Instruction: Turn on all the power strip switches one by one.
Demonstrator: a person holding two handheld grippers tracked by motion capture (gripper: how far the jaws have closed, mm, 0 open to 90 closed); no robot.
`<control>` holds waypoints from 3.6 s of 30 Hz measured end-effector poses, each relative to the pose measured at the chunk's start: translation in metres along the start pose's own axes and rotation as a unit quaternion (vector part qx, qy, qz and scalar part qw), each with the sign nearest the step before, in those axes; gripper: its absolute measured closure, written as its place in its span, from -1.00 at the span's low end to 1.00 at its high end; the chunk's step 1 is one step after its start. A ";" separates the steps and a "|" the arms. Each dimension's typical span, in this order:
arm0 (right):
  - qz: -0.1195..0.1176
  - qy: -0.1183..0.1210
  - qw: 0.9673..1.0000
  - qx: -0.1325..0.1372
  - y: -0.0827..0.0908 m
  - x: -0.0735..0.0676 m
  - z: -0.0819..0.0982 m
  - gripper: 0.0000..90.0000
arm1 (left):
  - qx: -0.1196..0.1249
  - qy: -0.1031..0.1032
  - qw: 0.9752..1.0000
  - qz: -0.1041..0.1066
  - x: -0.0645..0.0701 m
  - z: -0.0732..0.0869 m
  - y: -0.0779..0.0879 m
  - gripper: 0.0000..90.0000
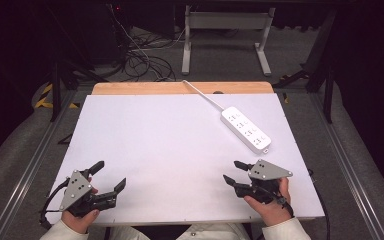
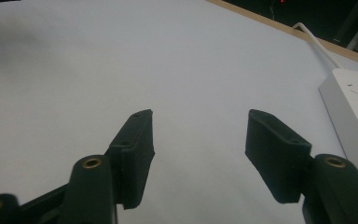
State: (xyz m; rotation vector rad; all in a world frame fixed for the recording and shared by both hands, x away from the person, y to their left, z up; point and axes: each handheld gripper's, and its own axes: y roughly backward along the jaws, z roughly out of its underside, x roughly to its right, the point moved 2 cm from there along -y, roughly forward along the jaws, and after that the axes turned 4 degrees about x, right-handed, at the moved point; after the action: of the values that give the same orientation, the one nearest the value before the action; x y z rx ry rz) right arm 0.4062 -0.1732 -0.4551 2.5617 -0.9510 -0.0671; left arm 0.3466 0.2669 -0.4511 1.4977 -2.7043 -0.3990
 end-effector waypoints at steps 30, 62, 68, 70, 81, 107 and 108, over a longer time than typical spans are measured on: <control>-0.014 -0.015 0.998 -0.064 0.007 0.013 -0.029 1.00 | -0.006 -0.029 0.999 -0.017 0.003 0.001 -0.002 -0.66; 0.065 -0.074 0.988 -0.121 -0.008 0.099 -0.066 1.00 | -0.011 -0.031 0.999 -0.017 0.004 0.002 -0.003 -0.66; 0.088 -0.106 0.979 -0.153 -0.020 0.127 -0.060 1.00 | -0.010 -0.031 0.999 -0.018 0.004 0.003 -0.002 -0.66; 0.104 -0.115 0.974 -0.163 -0.025 0.137 -0.056 1.00 | -0.012 -0.030 0.999 -0.018 0.003 0.003 -0.002 -0.66; 0.136 -0.133 0.959 -0.211 -0.041 0.169 -0.038 1.00 | -0.014 -0.028 0.999 -0.016 0.004 0.003 -0.003 -0.66; 0.154 -0.171 0.921 -0.316 -0.058 0.186 -0.019 1.00 | -0.017 -0.030 0.999 -0.014 0.005 0.003 -0.004 -0.66; 0.155 -0.169 0.920 -0.317 -0.058 0.187 -0.018 1.00 | -0.018 -0.028 0.999 -0.013 0.006 0.003 -0.004 -0.66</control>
State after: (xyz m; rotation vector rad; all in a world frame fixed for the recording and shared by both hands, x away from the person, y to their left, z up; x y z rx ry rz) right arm 0.5883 -0.2454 -0.4434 1.8104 -1.2061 -0.6363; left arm 0.3462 0.2610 -0.4557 1.5370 -2.7077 -0.4954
